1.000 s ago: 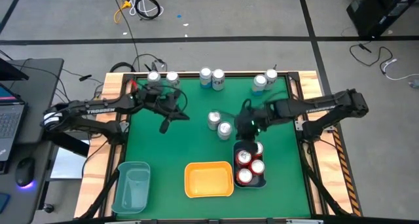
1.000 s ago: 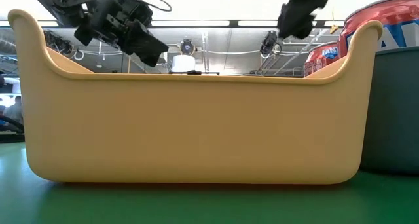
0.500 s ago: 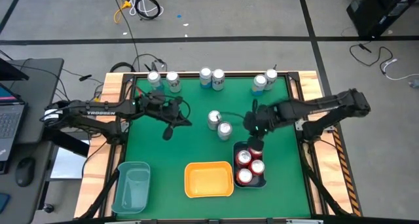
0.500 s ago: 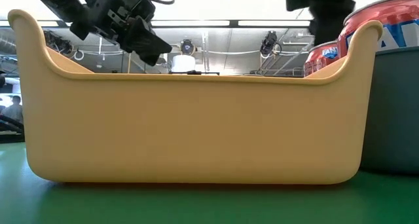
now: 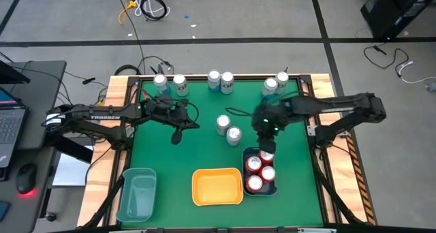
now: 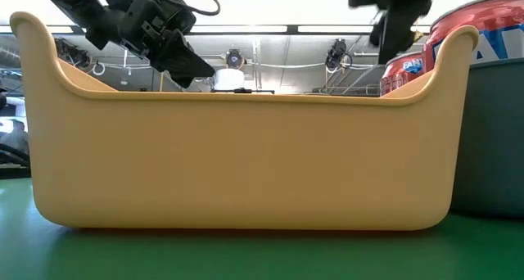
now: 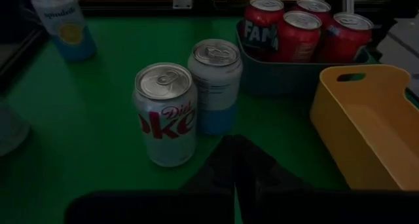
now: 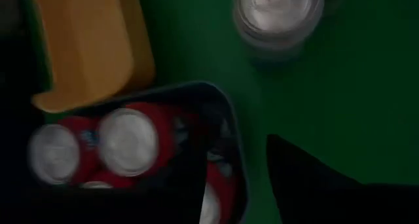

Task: Sort soda cans
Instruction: Adjust the yellow bin on the table

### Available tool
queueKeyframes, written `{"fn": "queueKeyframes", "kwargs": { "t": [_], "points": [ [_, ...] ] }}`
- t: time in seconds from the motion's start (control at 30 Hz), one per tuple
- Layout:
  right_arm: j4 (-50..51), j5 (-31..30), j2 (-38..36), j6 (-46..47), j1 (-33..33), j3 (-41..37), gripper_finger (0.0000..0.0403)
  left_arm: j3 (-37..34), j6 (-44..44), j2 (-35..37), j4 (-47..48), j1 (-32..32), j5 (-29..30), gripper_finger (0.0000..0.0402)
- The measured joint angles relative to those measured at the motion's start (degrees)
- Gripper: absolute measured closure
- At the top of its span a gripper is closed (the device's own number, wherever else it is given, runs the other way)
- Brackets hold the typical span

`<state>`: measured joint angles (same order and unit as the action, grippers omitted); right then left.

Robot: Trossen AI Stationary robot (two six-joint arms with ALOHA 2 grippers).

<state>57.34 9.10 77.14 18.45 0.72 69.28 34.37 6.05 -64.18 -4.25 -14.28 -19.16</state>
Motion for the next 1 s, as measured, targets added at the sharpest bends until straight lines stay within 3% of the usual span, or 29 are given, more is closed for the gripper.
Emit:
{"fn": "queueKeyframes", "kwargs": {
  "t": [0.17, 0.43, 0.63, 0.8, 1.0],
  "points": [
    [0.61, -7.71, -3.78, 12.12, 9.89, 0.1, 0.0295, 0.0, -0.22, 0.0, 0.08, -0.07, -1.84, 0.0401],
    [0.34, -15.99, -1.26, 29.8, 27.76, 0.06, 0.0373, 1.62, -0.53, 0.0, -0.05, 4.98, -5.1, 0.0401],
    [0.15, -22.83, -1.38, 38.0, 35.28, 0.06, 0.0373, 7.67, -3.19, -2.82, 4.99, 12.09, -6.03, 0.0401],
    [0.22, -23.57, -1.35, 38.98, 38.36, 0.08, 0.0365, 16.44, -7.0, -10.85, 14.52, 16.75, -4.74, 0.0397],
    [0.3, -24.69, -1.35, 36.83, 39.78, 0.08, 0.0365, 27.21, -11.46, -21.53, 23.19, 20.38, -1.47, 0.0351]
  ]
}}
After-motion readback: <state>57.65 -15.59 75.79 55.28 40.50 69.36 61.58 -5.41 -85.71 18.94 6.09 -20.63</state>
